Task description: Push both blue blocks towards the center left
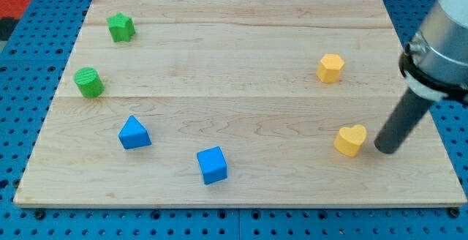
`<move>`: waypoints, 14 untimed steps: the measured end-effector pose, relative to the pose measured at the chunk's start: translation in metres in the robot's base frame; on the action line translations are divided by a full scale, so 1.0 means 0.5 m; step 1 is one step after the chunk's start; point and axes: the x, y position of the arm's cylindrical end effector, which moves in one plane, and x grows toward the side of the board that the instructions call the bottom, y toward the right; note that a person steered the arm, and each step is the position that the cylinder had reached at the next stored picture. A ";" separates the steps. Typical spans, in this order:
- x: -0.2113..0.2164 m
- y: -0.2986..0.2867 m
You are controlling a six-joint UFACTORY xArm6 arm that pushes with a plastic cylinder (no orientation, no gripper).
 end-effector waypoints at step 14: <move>0.130 -0.650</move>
